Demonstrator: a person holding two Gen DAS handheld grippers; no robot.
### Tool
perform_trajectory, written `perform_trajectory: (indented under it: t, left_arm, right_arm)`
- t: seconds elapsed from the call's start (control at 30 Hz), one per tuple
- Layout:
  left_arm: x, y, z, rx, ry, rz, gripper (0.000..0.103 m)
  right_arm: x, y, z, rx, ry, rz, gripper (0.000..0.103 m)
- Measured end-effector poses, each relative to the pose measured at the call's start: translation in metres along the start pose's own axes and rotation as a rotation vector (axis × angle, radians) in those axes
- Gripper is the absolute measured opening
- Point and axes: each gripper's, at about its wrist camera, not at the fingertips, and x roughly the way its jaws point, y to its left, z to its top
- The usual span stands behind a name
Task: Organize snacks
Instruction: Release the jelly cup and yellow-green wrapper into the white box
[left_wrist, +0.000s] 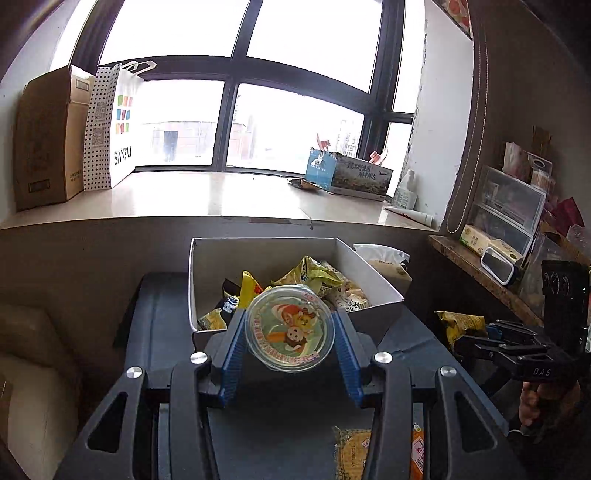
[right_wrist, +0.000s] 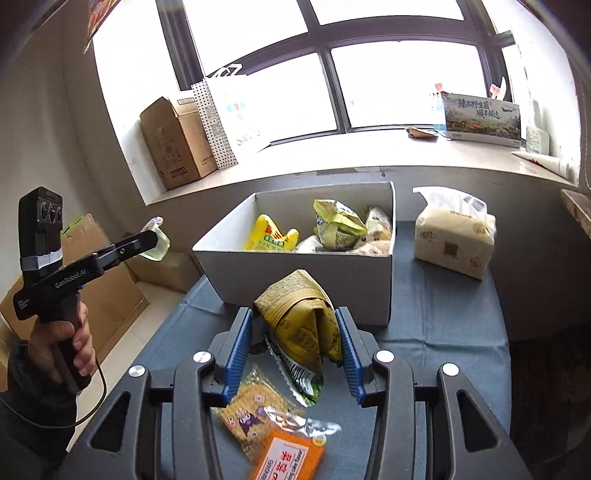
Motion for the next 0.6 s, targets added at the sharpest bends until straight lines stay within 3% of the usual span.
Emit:
perform_trajectory:
  t: [0.2, 0.37, 0.5, 0.6]
  left_arm:
    - [0.061, 0.026, 0.051, -0.067, 0.050, -0.014, 0.050]
    - [0.112, 0.043, 0.077, -0.093, 0.094, 0.040, 0.050]
    - [0.139, 0.053, 0.089, -0.106, 0.121, 0.062, 0.050]
    - [0.158, 0.064, 0.095, -0.114, 0.159, 0.092, 0.052]
  right_arm:
    - [0.046, 0.002, 0.066, -0.005, -0.023, 0.054, 0.049]
    - [0.100, -0.006, 0.118, 0.040, -0.002, 0.075, 0.049]
    - [0.138, -0.009, 0.146, 0.018, 0.023, 0.002, 0.049]
    - [0.158, -0.015, 0.159, 0.032, 0.039, 0.000, 0.052]
